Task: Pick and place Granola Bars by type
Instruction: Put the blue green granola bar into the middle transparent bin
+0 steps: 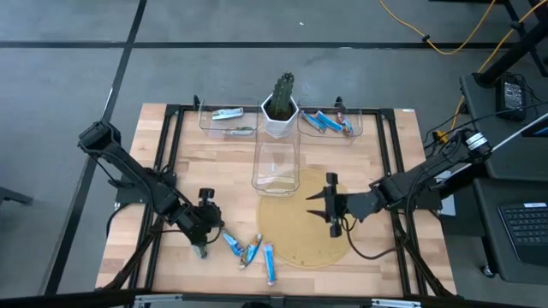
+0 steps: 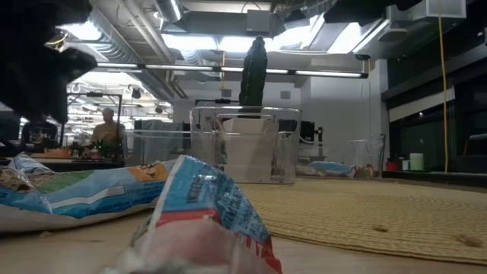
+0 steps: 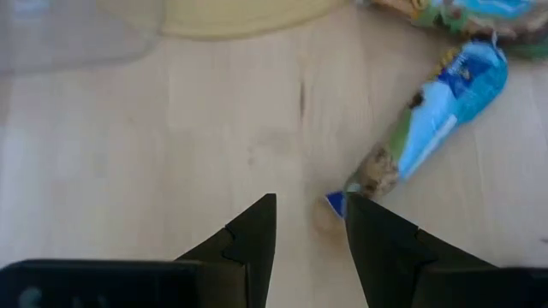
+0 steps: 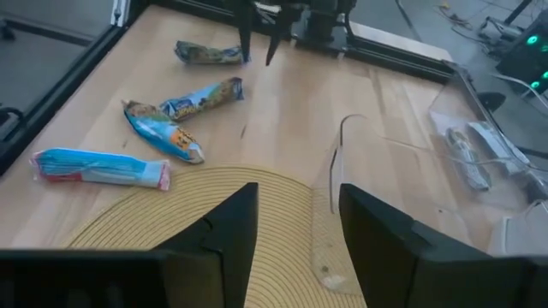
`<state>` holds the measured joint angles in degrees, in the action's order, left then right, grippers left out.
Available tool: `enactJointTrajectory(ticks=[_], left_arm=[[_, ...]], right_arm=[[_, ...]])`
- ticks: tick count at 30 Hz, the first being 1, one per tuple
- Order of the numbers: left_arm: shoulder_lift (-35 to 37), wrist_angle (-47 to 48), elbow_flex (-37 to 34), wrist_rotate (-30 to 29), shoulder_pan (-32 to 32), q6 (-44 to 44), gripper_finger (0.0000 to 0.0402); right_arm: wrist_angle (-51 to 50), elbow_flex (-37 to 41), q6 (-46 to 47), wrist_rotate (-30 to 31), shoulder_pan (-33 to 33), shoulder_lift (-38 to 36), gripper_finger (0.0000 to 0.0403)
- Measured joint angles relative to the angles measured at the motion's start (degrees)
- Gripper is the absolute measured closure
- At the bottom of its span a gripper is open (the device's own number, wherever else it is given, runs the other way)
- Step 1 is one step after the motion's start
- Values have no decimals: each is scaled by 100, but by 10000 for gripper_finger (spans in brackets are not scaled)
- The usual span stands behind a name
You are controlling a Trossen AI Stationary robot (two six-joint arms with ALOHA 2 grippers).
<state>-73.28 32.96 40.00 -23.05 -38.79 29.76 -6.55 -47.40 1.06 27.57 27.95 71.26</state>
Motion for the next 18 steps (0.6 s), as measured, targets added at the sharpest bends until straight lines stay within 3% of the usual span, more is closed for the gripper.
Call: enactJointTrajectory(ticks=[7,18], left_arm=[[-10,-549,-246,378,-1,-42,256],[-104,-798,-246,463,-17,-107,178]], right_arm=[[7,0,-2,0,0,0,234],[11,0,17,123,0,0,234]])
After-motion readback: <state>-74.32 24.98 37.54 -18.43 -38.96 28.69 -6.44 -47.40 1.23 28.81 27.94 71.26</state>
